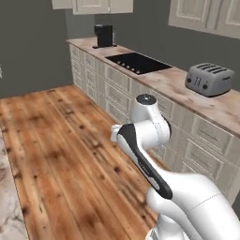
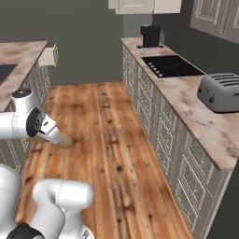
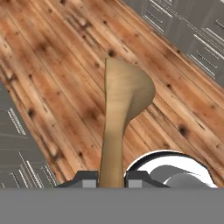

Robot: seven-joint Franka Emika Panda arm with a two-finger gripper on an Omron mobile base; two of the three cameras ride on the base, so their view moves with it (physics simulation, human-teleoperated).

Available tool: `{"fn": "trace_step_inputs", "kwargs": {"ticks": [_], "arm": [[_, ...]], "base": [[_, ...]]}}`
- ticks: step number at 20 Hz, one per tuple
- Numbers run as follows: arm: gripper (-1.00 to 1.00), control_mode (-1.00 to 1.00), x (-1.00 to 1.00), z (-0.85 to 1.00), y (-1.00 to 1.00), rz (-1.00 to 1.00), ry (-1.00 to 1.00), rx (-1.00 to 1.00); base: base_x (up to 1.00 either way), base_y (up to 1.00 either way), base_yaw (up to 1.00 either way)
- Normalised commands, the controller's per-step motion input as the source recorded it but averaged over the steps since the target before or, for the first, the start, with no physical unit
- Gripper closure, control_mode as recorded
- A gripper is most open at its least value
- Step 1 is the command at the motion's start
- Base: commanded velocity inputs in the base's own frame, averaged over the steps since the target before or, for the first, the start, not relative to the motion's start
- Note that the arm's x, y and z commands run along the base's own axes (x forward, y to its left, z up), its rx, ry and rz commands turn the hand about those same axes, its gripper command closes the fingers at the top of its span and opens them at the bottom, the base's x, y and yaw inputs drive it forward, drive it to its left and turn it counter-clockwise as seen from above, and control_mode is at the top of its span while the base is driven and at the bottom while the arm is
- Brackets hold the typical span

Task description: Organize the utensils by type. Pick up the wooden spoons from the counter and place them in the open cabinet. Then pick up the metallic utensils from the counter and place them in the open drawer.

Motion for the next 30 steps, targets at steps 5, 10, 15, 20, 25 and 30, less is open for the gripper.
{"fn": "trace_step_inputs", "kwargs": {"ticks": [5,10,15,20,25,30], "arm": [[1.0,1.0,0.0,0.0,0.0,0.0,0.0,0.0],[1.0,1.0,0.0,0.0,0.0,0.0,0.0,0.0],[1.0,1.0,0.0,0.0,0.0,0.0,0.0,0.0],[1.0,1.0,0.0,0.0,0.0,0.0,0.0,0.0],[1.0,1.0,0.0,0.0,0.0,0.0,0.0,0.0],[1.0,1.0,0.0,0.0,0.0,0.0,0.0,0.0]], "base": [[1.0,-0.07,0.08],[1.0,-0.05,0.07],[1.0,-0.05,0.07],[1.0,-0.03,0.06],[1.0,-0.03,0.04],[1.0,-0.03,0.04]]}}
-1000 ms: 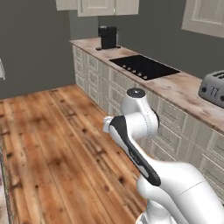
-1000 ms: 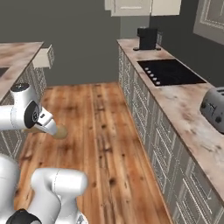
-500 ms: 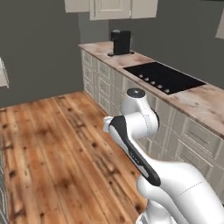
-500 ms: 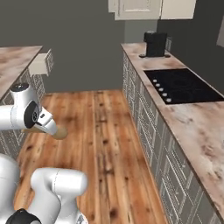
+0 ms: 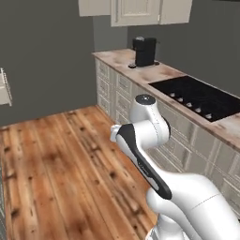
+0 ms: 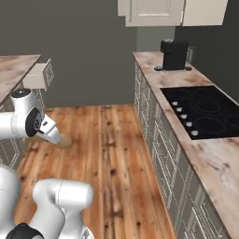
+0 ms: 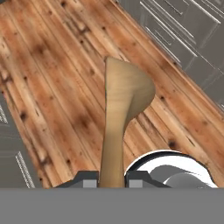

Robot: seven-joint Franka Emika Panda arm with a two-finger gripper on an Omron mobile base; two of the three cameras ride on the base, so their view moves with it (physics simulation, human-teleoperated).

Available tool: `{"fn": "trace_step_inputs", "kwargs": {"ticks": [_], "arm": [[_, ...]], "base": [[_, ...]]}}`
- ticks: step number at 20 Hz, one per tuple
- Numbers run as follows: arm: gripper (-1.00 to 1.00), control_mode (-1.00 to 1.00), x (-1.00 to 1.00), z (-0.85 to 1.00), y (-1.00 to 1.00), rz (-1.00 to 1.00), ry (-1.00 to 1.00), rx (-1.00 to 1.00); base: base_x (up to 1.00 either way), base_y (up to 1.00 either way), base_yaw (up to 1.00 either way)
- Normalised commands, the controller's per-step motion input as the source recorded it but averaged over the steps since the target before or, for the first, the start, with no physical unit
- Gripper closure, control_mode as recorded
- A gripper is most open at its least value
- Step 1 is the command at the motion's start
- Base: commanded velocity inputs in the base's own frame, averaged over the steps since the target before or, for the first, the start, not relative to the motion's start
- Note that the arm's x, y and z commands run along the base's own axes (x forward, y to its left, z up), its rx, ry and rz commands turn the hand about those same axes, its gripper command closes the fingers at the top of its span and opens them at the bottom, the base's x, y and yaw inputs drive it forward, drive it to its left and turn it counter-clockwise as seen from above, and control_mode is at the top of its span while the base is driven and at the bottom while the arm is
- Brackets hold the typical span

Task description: Organize the utensils by type. Pick up the wooden spoons from the counter and place them in the open cabinet. Then pick up the metallic utensils from the counter and place them in the open drawer.

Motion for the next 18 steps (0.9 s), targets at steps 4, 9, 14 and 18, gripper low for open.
{"fn": "trace_step_inputs", "kwargs": {"ticks": [4,9,14,18], "arm": [[1.0,1.0,0.0,0.0,0.0,0.0,0.0,0.0],[1.0,1.0,0.0,0.0,0.0,0.0,0.0,0.0],[1.0,1.0,0.0,0.0,0.0,0.0,0.0,0.0],[1.0,1.0,0.0,0.0,0.0,0.0,0.0,0.0]], "base": [[1.0,-0.04,0.02],[1.0,-0.04,0.0],[1.0,-0.01,0.0],[1.0,0.0,0.0]]}}
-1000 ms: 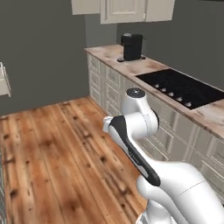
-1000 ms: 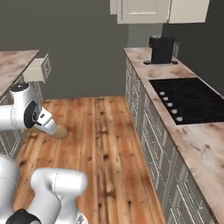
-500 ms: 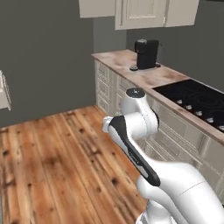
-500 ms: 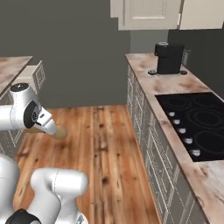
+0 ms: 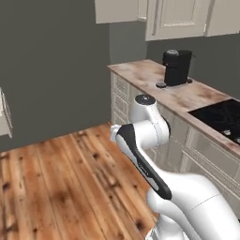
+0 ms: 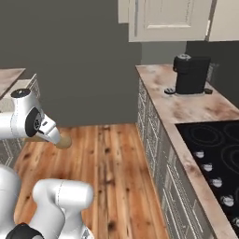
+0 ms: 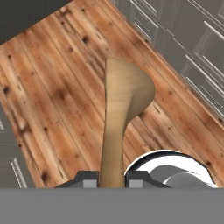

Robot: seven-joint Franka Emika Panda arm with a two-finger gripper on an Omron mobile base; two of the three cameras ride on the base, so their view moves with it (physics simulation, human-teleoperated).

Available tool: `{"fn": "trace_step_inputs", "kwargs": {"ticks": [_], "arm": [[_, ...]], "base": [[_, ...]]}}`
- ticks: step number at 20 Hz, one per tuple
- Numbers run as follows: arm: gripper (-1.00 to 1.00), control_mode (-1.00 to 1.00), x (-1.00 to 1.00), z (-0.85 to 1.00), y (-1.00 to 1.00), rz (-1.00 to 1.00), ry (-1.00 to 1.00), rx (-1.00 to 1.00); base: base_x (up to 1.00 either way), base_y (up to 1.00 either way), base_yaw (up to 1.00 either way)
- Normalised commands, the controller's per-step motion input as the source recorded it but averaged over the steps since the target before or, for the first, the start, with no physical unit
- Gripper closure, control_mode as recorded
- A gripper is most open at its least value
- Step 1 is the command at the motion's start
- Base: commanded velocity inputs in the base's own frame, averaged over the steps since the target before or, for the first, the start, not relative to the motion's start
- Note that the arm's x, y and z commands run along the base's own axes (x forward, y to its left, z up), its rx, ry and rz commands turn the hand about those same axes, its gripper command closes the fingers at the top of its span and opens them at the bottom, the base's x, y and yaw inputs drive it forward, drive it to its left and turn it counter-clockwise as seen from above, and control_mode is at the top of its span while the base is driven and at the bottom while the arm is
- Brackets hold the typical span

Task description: Organize the utensils by type. Pick up the wooden spoons from the counter and place them in the open cabinet. Then pick up the metallic utensils from the counter and place them in the open drawer.

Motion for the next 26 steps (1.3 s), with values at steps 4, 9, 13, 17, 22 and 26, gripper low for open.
{"fn": "trace_step_inputs", "kwargs": {"ticks": [4,9,13,17,22,26], "arm": [[1.0,1.0,0.0,0.0,0.0,0.0,0.0,0.0],[1.0,1.0,0.0,0.0,0.0,0.0,0.0,0.0],[1.0,1.0,0.0,0.0,0.0,0.0,0.0,0.0],[1.0,1.0,0.0,0.0,0.0,0.0,0.0,0.0],[1.0,1.0,0.0,0.0,0.0,0.0,0.0,0.0],[1.0,1.0,0.0,0.0,0.0,0.0,0.0,0.0]], "base": [[1.0,0.0,0.0],[1.0,-0.01,0.0],[1.0,-0.01,0.0],[1.0,0.0,0.0],[1.0,0.0,-0.01],[0.87,0.03,-0.34]]}}
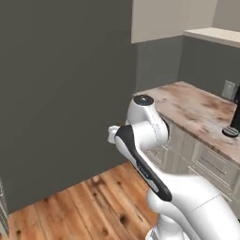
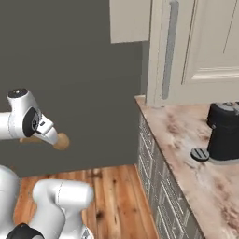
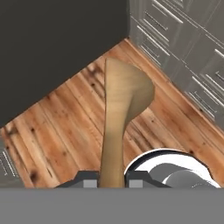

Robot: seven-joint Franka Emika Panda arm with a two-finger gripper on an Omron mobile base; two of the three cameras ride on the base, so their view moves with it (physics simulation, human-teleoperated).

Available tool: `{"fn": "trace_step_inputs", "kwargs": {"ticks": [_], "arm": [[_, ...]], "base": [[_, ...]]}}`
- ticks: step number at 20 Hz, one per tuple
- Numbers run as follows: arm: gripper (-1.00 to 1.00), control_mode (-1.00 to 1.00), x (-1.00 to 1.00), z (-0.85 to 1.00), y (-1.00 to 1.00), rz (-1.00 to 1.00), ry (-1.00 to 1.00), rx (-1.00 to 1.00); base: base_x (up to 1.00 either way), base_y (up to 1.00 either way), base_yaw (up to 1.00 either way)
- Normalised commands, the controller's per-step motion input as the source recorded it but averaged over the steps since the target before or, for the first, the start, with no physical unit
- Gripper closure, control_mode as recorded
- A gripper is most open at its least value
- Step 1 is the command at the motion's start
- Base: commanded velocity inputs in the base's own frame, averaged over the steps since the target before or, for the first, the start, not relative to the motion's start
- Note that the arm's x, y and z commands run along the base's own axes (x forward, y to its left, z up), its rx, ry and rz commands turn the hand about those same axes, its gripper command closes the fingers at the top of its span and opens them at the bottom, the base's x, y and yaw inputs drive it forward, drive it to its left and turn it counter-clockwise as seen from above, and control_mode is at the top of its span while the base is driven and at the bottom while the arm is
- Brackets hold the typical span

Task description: Organize the utensils by type. Pick up the wooden spoons from the counter and place them in the open cabinet. Then pick up the metallic utensils from the counter and place them in the open drawer.

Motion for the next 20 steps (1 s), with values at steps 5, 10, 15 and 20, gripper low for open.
{"fn": "trace_step_inputs", "kwargs": {"ticks": [5,10,15,20], "arm": [[1.0,1.0,0.0,0.0,0.0,0.0,0.0,0.0],[1.0,1.0,0.0,0.0,0.0,0.0,0.0,0.0],[1.0,1.0,0.0,0.0,0.0,0.0,0.0,0.0],[1.0,1.0,0.0,0.0,0.0,0.0,0.0,0.0]], "base": [[0.54,0.22,-0.74],[0.44,0.31,-0.87],[0.67,0.23,-0.61],[0.53,0.34,-0.7]]}}
